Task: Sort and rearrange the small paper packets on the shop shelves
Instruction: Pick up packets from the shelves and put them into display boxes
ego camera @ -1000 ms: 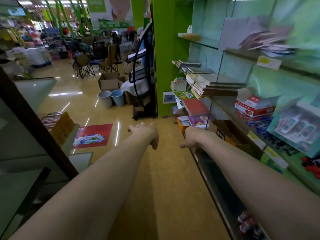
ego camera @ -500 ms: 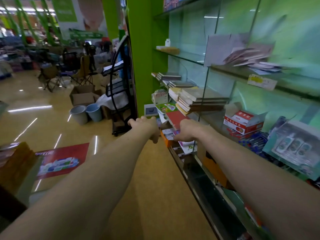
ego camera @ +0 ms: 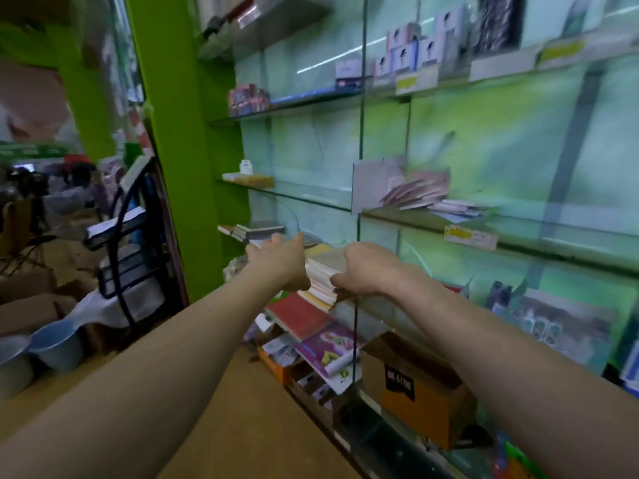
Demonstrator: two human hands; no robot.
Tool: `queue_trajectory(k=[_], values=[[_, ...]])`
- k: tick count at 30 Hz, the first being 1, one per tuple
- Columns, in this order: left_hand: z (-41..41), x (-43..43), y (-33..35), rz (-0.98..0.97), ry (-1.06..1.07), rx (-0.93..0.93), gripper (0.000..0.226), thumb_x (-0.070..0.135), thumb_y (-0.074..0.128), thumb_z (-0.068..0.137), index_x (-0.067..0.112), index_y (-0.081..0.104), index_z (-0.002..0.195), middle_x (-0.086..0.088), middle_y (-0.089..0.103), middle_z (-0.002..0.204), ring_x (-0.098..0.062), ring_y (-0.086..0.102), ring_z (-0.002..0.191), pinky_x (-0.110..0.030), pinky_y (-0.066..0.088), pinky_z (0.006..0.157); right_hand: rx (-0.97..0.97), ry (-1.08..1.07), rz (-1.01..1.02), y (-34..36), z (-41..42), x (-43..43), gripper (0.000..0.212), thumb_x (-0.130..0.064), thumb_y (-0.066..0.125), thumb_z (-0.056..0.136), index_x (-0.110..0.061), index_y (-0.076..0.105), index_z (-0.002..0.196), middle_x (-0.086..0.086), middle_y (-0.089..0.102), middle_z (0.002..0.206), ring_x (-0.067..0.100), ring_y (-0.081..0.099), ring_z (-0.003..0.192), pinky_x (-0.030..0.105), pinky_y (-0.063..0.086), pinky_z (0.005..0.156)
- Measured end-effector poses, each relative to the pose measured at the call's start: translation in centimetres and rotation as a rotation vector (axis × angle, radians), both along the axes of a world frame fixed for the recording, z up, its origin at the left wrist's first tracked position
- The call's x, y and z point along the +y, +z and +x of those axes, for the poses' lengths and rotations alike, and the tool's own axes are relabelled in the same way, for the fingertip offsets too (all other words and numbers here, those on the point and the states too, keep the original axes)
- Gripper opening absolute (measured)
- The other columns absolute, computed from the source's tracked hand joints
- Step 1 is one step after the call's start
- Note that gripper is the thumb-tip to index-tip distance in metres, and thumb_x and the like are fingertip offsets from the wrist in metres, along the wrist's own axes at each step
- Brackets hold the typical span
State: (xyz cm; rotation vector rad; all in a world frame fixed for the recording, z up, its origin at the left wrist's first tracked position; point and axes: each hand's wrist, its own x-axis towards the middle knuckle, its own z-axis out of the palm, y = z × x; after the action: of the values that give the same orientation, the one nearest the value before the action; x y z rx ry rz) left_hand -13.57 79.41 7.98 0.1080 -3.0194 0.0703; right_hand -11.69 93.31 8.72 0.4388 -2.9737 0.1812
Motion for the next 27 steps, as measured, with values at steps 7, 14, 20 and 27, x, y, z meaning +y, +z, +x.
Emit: queue_trajectory(k=[7, 14, 20, 27], values=[[-3.4, 1.3, 5.0, 0.026, -0.237, 0.198, 0.091, 0.045, 0.066, 0.081, 0.028, 0.009, 0.15, -0.015, 0.032, 0.145, -0.034, 0.035, 0.132, -0.052, 0.028, 0.105, 0.19, -0.14, 0.045, 5.5, -1.0, 0.0, 0.026, -0.034, 0.055, 0.091, -0.01, 0.055, 0.1, 0.013, 0.06, 0.115, 0.031, 0.058, 0.104, 0.031, 0.039, 0.071], [-7.8, 5.1, 7.8, 0.099, -0.374, 0.268, 0.082, 0.037, 0.066, 0.082, 0.027, 0.016, 0.146, -0.012, 0.036, 0.136, -0.033, 0.04, 0.126, -0.047, 0.03, 0.102, 0.277, -0.279, 0.046, 8.1, -4.1, 3.5, 0.039, -0.043, 0.054, 0.09, -0.013, 0.065, 0.112, 0.012, 0.064, 0.115, 0.03, 0.061, 0.099, 0.029, 0.044, 0.073], [-11.9, 8.3, 8.2, 0.112, -0.479, 0.276, 0.079, 0.031, 0.063, 0.085, 0.027, 0.014, 0.147, -0.015, 0.034, 0.141, -0.034, 0.036, 0.129, -0.047, 0.029, 0.102, 0.256, -0.451, 0.039, 9.2, -6.3, 8.1, 0.031, -0.03, 0.054, 0.091, -0.006, 0.057, 0.111, 0.016, 0.059, 0.12, 0.033, 0.056, 0.109, 0.032, 0.043, 0.079], [-16.3, 12.6, 7.4, 0.124, -0.674, 0.25, 0.078, 0.028, 0.065, 0.085, 0.026, 0.02, 0.148, -0.015, 0.029, 0.147, -0.033, 0.031, 0.135, -0.05, 0.026, 0.107, 0.214, -0.567, 0.015, 9.3, -10.8, 13.8, 0.026, -0.031, 0.053, 0.092, -0.006, 0.049, 0.095, 0.014, 0.059, 0.104, 0.028, 0.052, 0.085, 0.03, 0.04, 0.069]])
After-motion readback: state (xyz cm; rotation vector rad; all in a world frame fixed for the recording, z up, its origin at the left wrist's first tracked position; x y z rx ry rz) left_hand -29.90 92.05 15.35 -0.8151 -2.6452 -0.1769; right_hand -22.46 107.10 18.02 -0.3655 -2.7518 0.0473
